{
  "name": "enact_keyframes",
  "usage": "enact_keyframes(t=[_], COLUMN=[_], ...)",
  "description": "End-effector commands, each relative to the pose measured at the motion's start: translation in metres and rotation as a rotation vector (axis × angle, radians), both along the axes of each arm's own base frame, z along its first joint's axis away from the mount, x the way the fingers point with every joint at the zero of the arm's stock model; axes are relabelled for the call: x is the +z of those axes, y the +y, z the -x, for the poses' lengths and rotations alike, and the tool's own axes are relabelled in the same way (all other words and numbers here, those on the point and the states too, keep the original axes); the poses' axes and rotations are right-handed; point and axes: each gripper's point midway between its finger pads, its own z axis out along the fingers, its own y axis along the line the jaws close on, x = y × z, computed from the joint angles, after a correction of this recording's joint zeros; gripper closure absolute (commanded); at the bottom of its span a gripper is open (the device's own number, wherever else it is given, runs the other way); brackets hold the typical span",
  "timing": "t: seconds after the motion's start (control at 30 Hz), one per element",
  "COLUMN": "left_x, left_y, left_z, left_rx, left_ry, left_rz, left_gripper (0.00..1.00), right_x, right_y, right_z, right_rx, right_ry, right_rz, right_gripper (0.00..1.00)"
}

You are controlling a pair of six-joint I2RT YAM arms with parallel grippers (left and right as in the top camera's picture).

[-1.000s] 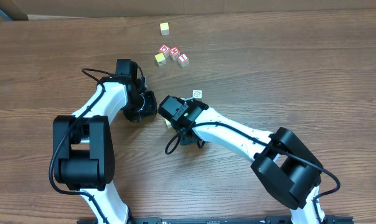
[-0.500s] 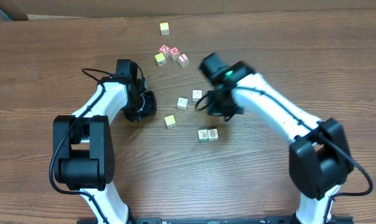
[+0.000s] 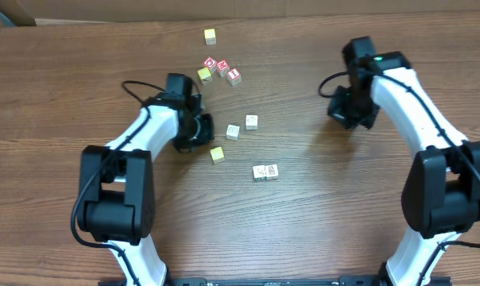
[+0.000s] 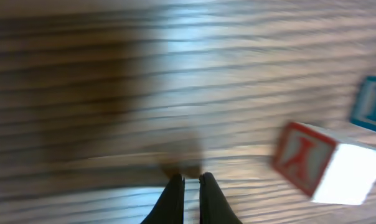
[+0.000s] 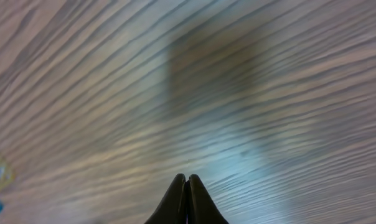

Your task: Flip 5 blocks

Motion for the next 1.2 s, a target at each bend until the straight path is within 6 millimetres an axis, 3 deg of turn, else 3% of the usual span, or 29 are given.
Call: enact_keyframes(t=[0.0, 0.2, 0.33, 0.47, 0.53, 0.6, 0.67, 0.7, 0.77, 0.8, 0.83, 0.97, 1.1, 1.17], left_x=[-0.001, -0.003, -0.005, 0.008, 0.021, 0.037, 0.056, 0.065, 0.081, 0.086, 0.092, 0.098, 0.088, 0.084], left_y=[-0.013, -0.026, -0.016, -0.008, -0.008, -0.009, -0.010, -0.010, -0.006, -0.003, 0.001, 0.006, 0.000, -0.007], left_z=[-0.004, 0.008, 0.012, 0.009, 0.004, -0.001, -0.005, -0.005, 0.001, 0.005, 0.011, 0.029, 0.040, 0.041], left_rx=[-0.021, -0.045, -0.027, 0.000, -0.003, 0.000, 0.015, 0.030, 0.102, 0.137, 0.155, 0.152, 0.124, 0.104], left_ry=[-0.015, 0.017, 0.036, 0.025, -0.005, -0.044, -0.088, -0.103, -0.104, -0.095, -0.087, -0.046, 0.004, 0.009], left_rz=[-0.019, -0.029, -0.093, -0.138, -0.136, -0.129, -0.115, -0.107, -0.103, -0.107, -0.116, -0.140, -0.152, -0.155], left_gripper=[0.96, 0.96, 0.96, 0.96, 0.96, 0.96, 0.96, 0.96, 0.96, 0.96, 0.95, 0.81, 0.43, 0.37], right_x=[0.002, -0.006, -0.008, -0.008, -0.007, -0.007, -0.006, -0.006, -0.005, -0.005, -0.005, -0.004, -0.004, -0.004], right_y=[-0.028, -0.061, -0.075, -0.086, -0.091, -0.095, -0.097, -0.099, -0.101, -0.103, -0.106, -0.111, -0.111, -0.111], right_z=[0.001, 0.008, 0.005, -0.001, -0.005, -0.008, -0.012, -0.013, -0.016, -0.017, -0.019, -0.021, -0.021, -0.021], right_rx=[-0.062, -0.138, -0.174, -0.204, -0.216, -0.225, -0.232, -0.234, -0.237, -0.239, -0.241, -0.245, -0.245, -0.245], right_ry=[-0.013, 0.016, 0.005, -0.021, -0.035, -0.052, -0.066, -0.074, -0.087, -0.093, -0.100, -0.111, -0.112, -0.113], right_rz=[0.051, 0.075, 0.074, 0.072, 0.071, 0.070, 0.071, 0.074, 0.086, 0.097, 0.111, 0.139, 0.139, 0.139], right_gripper=[0.96, 0.96, 0.96, 0.95, 0.89, 0.79, 0.61, 0.47, 0.07, 0.00, 0.00, 0.00, 0.00, 0.00])
